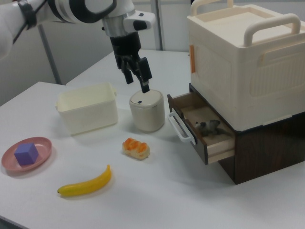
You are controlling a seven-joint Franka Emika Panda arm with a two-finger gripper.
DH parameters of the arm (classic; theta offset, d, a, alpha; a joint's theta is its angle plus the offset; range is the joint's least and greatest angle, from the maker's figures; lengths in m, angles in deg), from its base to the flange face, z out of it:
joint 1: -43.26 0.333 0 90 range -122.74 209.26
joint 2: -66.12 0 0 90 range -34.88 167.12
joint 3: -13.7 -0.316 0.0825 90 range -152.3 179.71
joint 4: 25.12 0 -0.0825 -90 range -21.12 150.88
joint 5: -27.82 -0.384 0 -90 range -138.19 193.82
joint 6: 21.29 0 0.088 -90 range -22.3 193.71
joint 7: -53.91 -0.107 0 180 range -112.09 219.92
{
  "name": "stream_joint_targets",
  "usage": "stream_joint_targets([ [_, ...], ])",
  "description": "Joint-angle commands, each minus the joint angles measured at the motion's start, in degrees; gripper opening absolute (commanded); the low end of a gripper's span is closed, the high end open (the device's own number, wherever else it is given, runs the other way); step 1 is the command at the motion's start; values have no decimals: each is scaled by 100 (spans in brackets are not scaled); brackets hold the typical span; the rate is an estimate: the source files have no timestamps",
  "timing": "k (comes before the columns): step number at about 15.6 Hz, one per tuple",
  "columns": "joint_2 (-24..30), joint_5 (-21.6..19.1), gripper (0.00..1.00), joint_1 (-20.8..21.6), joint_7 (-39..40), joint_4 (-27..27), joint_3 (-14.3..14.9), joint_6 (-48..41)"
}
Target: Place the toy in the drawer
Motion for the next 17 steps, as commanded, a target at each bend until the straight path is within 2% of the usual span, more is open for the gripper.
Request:
stream_joint_targets([
  [1,278,-347,100,85,119,128,51,-353],
  [9,552,-479,100,402,-40,522,51,-283],
  [17,657,-479,100,516,-49,523,51,-354],
])
